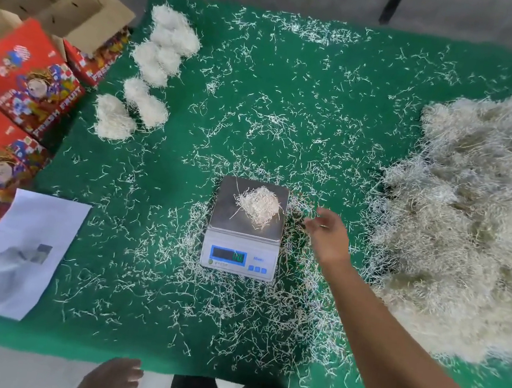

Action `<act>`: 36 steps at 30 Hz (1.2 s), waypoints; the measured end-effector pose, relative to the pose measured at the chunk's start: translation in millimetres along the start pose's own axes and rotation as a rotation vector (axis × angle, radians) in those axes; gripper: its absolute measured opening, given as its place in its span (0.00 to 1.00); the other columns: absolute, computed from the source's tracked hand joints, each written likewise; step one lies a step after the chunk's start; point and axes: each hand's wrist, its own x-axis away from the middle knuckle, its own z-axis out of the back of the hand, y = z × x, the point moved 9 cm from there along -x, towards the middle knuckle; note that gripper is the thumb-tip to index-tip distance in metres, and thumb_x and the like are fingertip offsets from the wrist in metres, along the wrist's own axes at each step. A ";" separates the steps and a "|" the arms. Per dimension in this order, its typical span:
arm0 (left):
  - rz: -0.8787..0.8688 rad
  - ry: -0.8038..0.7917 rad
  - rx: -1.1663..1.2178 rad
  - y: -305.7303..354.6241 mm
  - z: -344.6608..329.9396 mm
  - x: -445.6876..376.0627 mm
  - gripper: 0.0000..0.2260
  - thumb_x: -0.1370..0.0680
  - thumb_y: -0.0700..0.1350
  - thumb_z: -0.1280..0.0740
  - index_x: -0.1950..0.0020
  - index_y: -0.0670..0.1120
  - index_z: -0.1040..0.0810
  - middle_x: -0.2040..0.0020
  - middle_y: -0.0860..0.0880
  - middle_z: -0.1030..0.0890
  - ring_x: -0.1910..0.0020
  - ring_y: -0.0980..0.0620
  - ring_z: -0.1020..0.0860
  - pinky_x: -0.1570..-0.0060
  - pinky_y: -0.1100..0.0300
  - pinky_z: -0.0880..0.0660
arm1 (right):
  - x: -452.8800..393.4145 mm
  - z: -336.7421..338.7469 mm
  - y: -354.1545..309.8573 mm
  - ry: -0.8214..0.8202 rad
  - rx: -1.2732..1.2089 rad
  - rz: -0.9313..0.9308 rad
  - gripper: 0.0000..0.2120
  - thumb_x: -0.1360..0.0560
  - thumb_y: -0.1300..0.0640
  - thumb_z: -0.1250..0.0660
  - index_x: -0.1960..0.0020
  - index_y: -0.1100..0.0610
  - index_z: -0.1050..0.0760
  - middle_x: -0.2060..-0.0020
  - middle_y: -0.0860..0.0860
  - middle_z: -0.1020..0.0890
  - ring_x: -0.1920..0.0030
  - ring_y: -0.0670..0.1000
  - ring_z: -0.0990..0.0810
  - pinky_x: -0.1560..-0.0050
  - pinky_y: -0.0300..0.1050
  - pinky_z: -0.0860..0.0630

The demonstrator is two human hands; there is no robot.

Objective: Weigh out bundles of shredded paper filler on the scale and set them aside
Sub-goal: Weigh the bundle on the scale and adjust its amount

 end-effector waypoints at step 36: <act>-0.096 -0.001 -0.208 -7.8 -84.4 31.8 0.07 0.20 0.47 0.32 0.47 0.45 0.18 0.50 0.47 0.13 0.48 0.48 0.16 0.51 0.50 0.23 | 64.8 40.4 150.8 -0.285 0.713 0.073 0.12 0.16 0.62 0.39 0.56 0.53 0.24 0.60 0.50 0.18 0.64 0.45 0.19 0.66 0.39 0.18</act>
